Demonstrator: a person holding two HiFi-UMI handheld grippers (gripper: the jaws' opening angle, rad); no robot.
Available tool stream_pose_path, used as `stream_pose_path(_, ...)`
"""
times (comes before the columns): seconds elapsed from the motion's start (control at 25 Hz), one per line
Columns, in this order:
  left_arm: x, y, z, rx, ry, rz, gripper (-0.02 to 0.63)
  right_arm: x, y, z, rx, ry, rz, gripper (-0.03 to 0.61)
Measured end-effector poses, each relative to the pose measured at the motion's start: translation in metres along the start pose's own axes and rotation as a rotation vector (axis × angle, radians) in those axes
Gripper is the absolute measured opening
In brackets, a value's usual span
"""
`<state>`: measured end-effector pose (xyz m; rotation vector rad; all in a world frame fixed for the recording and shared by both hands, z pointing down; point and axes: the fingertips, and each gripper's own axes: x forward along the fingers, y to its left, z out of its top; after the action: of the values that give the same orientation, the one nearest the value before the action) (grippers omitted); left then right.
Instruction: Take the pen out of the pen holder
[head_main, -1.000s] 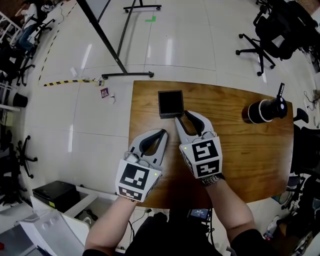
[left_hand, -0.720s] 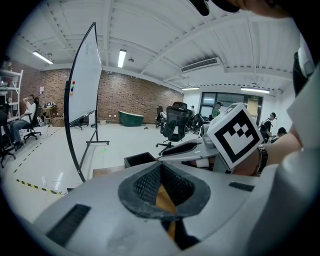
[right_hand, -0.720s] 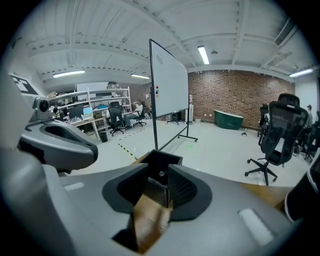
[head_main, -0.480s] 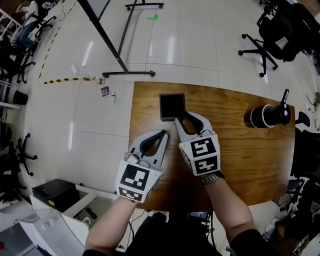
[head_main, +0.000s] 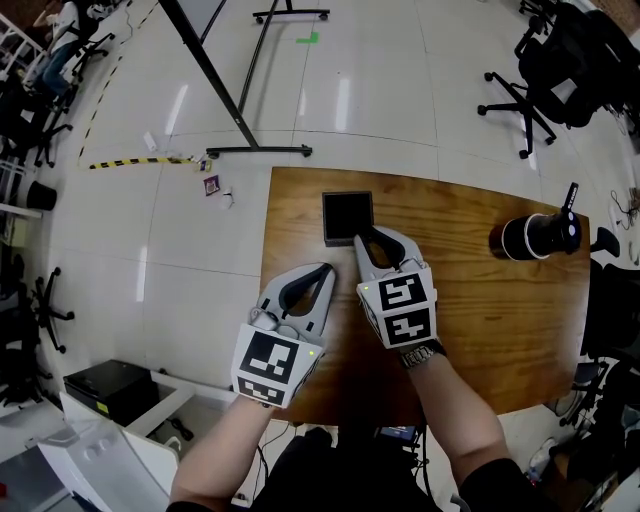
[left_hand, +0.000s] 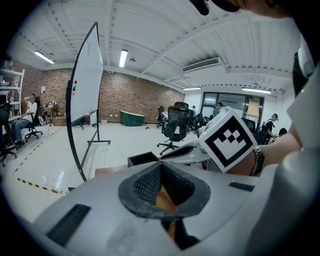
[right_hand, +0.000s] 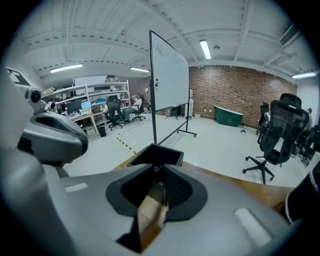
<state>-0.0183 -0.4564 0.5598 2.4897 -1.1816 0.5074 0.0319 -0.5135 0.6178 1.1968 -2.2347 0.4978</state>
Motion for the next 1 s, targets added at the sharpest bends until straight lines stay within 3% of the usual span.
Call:
stream_pose_path(0.48,-0.014,-0.003,0.006,0.010,-0.020,0.003,0.005,-0.022,0.002,0.015,-0.004,-0.068,-0.040,0.052)
stream_pose_path(1.0,-0.064,-0.031,0.030,0.060,-0.084,0.012,0.005,-0.095,0.024,0.052,-0.038,-0.213,-0.083,0.051)
